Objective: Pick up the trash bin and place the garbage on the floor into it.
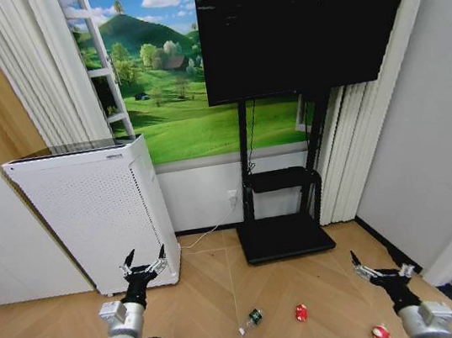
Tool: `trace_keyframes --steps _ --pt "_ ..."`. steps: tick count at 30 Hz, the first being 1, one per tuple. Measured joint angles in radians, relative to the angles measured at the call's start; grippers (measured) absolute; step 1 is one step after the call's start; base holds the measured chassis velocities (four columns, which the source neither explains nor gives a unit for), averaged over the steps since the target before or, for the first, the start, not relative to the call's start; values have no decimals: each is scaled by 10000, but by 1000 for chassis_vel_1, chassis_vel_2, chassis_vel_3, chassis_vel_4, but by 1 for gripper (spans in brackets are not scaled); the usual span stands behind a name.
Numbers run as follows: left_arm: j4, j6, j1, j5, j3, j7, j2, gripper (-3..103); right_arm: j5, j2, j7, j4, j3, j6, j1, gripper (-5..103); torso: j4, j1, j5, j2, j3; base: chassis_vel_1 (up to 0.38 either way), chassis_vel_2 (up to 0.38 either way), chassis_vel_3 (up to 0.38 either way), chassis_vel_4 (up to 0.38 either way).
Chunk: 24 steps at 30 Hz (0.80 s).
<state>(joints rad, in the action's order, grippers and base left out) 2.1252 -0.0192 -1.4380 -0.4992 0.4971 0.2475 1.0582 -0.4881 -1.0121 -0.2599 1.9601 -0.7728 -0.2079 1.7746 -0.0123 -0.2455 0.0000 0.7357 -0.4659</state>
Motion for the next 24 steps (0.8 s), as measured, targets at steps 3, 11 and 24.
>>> trace_keyframes --steps 3,11,24 --pt "10 -11 -16 7 12 -5 -5 100 -15 3 55 -43 -2 -122 -32 100 1 67 0 -174 107 0 0 0 0" --pt "71 -22 -32 13 63 -8 -41 100 202 -18 200 -115 46 -263 23 100 1 279 0 -684 404 0 0 0 0" --pt "-3 2 -47 57 88 -48 2 100 325 -51 214 -187 69 -238 33 100 1 463 0 -1171 707 0 0 0 0"
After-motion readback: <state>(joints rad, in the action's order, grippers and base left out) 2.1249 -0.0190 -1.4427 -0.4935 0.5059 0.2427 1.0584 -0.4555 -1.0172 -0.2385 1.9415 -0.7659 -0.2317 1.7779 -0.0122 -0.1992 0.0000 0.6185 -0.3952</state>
